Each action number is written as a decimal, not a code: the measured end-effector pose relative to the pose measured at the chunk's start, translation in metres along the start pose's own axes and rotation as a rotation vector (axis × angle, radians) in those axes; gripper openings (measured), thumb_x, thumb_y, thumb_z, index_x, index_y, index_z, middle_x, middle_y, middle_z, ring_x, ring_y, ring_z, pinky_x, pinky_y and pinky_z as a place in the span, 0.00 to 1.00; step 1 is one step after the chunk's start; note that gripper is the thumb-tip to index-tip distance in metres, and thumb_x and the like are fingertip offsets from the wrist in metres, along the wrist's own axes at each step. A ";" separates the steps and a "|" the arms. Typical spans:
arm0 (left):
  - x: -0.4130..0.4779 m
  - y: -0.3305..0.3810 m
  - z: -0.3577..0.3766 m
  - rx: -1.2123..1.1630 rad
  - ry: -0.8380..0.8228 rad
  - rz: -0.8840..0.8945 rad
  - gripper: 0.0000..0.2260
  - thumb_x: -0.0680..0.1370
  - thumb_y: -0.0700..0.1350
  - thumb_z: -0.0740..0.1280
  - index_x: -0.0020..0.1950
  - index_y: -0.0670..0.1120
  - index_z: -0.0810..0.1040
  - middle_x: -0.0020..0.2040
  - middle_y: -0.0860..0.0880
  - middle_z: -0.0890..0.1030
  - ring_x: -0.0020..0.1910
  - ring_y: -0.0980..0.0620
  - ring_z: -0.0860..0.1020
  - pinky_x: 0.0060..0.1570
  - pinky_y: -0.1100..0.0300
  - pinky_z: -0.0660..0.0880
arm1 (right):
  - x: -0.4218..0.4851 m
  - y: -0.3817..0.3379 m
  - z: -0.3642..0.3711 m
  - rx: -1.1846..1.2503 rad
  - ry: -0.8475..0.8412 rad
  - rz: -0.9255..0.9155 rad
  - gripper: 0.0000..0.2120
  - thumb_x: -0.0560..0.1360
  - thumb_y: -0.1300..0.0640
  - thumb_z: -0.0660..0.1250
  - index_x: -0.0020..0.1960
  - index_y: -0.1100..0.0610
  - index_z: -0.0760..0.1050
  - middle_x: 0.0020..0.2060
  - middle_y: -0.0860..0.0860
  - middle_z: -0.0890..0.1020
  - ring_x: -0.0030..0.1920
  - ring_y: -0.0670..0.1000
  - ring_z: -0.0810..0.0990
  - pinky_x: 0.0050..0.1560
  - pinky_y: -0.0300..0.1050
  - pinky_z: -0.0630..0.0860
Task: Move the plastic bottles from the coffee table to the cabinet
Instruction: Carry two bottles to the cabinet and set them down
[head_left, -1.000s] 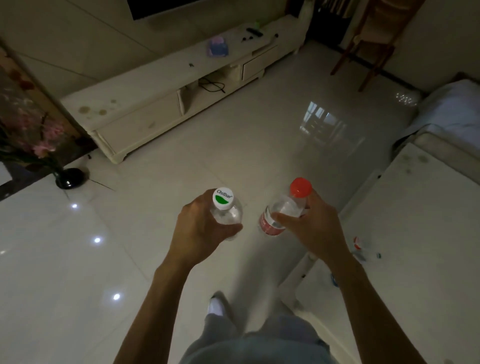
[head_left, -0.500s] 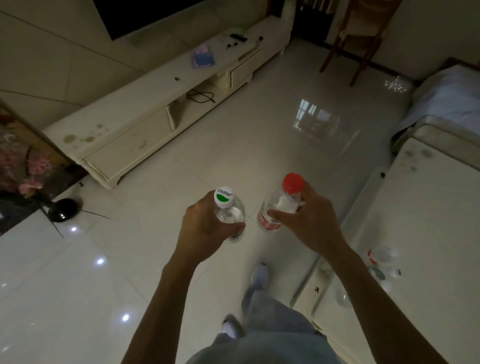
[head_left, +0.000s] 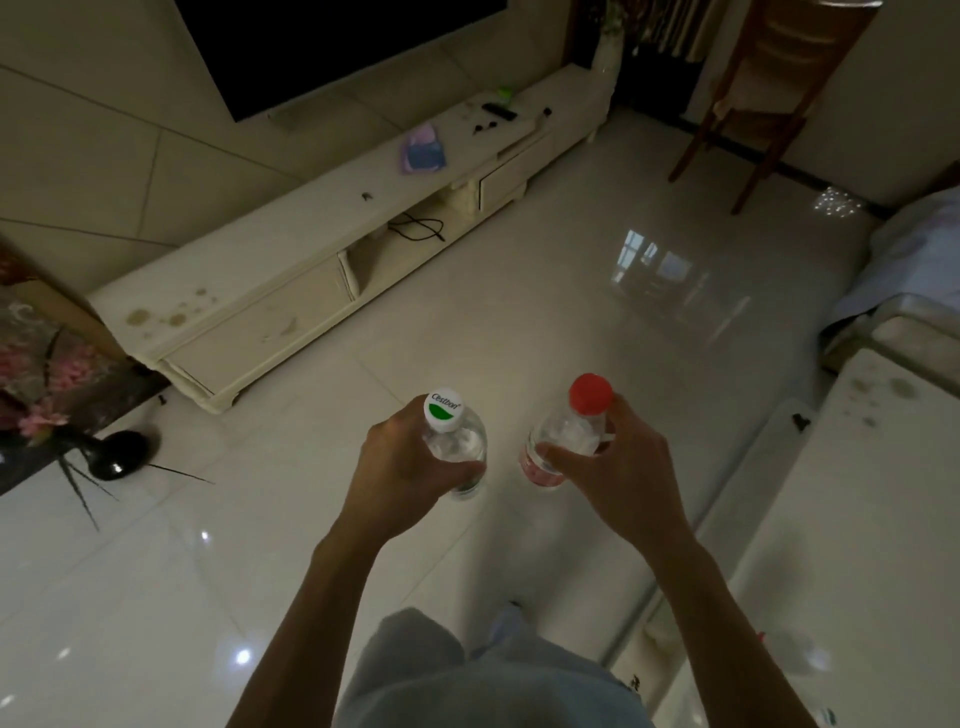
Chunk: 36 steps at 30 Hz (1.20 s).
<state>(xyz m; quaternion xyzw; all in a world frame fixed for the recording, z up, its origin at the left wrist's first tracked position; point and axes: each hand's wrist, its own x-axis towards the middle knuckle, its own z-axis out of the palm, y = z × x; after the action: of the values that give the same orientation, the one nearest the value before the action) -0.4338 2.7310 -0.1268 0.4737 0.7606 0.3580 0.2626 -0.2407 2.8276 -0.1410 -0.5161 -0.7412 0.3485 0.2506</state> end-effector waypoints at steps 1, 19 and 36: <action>0.010 0.002 0.000 -0.011 0.004 -0.004 0.26 0.64 0.46 0.79 0.59 0.49 0.76 0.48 0.57 0.78 0.49 0.57 0.77 0.46 0.72 0.70 | 0.011 0.002 -0.001 0.000 -0.003 0.004 0.29 0.62 0.45 0.79 0.59 0.51 0.74 0.45 0.44 0.80 0.45 0.47 0.81 0.47 0.36 0.75; 0.219 -0.023 -0.033 -0.018 -0.083 0.029 0.29 0.64 0.45 0.79 0.62 0.47 0.75 0.53 0.52 0.80 0.52 0.55 0.77 0.54 0.62 0.73 | 0.199 -0.023 0.063 -0.005 0.014 0.114 0.29 0.63 0.45 0.79 0.60 0.48 0.72 0.47 0.43 0.79 0.48 0.48 0.81 0.53 0.44 0.78; 0.408 -0.012 -0.060 0.079 -0.283 0.141 0.27 0.66 0.49 0.78 0.62 0.46 0.73 0.53 0.50 0.80 0.52 0.53 0.78 0.53 0.64 0.71 | 0.343 -0.060 0.082 0.010 0.178 0.256 0.31 0.64 0.47 0.78 0.64 0.52 0.72 0.51 0.43 0.79 0.50 0.47 0.80 0.53 0.40 0.76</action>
<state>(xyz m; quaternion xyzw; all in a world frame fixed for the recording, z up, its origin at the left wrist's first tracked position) -0.6528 3.0801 -0.1243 0.5815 0.6945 0.2750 0.3224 -0.4534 3.1155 -0.1426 -0.6338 -0.6425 0.3342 0.2716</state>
